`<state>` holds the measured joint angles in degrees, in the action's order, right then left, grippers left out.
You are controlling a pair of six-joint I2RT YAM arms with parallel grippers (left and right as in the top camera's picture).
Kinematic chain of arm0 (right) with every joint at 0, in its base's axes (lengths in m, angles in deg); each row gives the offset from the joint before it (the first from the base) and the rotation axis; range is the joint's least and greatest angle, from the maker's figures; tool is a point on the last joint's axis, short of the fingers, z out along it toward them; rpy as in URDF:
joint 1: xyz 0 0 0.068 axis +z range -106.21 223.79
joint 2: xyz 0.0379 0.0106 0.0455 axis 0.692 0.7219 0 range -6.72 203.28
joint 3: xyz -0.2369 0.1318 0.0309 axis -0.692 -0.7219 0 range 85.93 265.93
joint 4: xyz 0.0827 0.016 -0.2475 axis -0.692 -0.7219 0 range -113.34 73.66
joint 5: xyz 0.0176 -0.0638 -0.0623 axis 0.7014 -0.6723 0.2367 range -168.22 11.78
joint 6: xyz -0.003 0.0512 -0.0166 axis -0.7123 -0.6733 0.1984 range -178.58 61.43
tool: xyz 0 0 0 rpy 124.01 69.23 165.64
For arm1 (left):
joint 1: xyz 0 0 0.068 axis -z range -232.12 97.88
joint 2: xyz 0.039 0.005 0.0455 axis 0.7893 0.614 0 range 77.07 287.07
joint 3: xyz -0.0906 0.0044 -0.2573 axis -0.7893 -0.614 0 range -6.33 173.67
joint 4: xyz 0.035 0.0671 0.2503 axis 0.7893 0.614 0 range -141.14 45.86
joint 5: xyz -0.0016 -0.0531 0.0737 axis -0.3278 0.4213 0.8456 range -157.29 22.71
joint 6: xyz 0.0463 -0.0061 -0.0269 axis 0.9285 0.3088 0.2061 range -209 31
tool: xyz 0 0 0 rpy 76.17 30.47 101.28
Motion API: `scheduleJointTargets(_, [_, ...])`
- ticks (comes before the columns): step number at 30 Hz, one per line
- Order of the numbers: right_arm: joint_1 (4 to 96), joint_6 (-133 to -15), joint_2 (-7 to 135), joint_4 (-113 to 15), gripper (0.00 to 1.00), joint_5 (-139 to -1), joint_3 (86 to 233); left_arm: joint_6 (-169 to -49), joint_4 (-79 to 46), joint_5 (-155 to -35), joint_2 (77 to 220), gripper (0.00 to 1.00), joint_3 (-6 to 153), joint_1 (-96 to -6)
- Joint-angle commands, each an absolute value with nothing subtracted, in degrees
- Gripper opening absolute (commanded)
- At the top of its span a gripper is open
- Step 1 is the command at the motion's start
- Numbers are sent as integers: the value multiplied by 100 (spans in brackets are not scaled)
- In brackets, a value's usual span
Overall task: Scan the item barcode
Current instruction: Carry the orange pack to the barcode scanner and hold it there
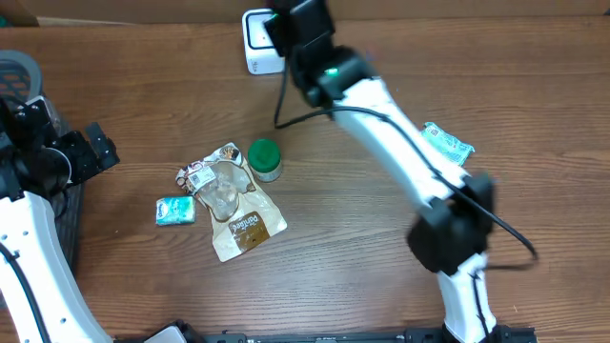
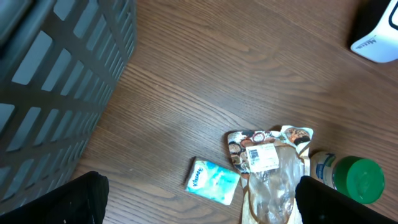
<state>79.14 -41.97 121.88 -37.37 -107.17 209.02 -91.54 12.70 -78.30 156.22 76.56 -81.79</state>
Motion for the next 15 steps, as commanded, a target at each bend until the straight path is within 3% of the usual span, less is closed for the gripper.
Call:
scheduleJointTargets(1, [7932,-2689,12813,-2999,4,-11311,20932,-9025,1270,-7891,15616,100,7735,-8201])
scheduleJointTargets(5, [7942,-2016,13372,-2059,4,-11307,20932,-9025,1272,-7891,15616,100,7735,-8201])
scheduleJointTargets(15, [7940,-1710,13831,-1668,4,-10660,20932,-9025,1272,-7891,15616,100,7735,-8199])
